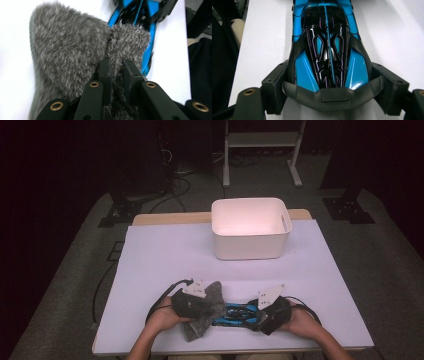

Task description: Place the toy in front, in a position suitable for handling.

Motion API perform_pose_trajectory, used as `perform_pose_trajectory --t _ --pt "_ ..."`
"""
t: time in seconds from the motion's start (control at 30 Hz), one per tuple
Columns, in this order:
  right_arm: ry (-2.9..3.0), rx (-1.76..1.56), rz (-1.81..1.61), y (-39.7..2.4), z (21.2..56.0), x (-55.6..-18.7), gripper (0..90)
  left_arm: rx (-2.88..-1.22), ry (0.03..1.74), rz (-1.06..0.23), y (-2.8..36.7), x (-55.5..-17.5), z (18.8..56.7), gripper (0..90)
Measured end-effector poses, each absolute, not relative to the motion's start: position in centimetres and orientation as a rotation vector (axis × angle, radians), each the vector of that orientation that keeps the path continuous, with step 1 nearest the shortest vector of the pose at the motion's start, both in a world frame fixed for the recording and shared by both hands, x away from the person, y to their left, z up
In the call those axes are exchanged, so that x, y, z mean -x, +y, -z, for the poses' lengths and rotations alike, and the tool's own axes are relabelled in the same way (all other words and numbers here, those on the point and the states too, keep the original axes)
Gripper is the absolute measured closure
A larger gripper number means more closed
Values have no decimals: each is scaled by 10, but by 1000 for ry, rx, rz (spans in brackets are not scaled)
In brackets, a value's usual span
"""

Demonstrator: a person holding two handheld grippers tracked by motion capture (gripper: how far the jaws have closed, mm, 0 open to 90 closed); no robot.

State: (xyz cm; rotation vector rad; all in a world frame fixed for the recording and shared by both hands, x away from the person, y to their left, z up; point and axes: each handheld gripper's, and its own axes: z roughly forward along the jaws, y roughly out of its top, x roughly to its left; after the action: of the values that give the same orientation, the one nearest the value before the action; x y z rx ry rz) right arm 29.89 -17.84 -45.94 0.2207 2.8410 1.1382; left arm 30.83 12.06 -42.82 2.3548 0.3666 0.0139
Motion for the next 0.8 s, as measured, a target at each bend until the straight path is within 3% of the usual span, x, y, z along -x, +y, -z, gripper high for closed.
perform_pose_trajectory --t 0.37,0.8 --pt "2849 -223 -1126 -178 458 -299 224 -2368 276 5 95 -308 424 785" --pt "2921 -108 -918 -156 445 -310 225 -2389 315 -42 116 -312 422 782"
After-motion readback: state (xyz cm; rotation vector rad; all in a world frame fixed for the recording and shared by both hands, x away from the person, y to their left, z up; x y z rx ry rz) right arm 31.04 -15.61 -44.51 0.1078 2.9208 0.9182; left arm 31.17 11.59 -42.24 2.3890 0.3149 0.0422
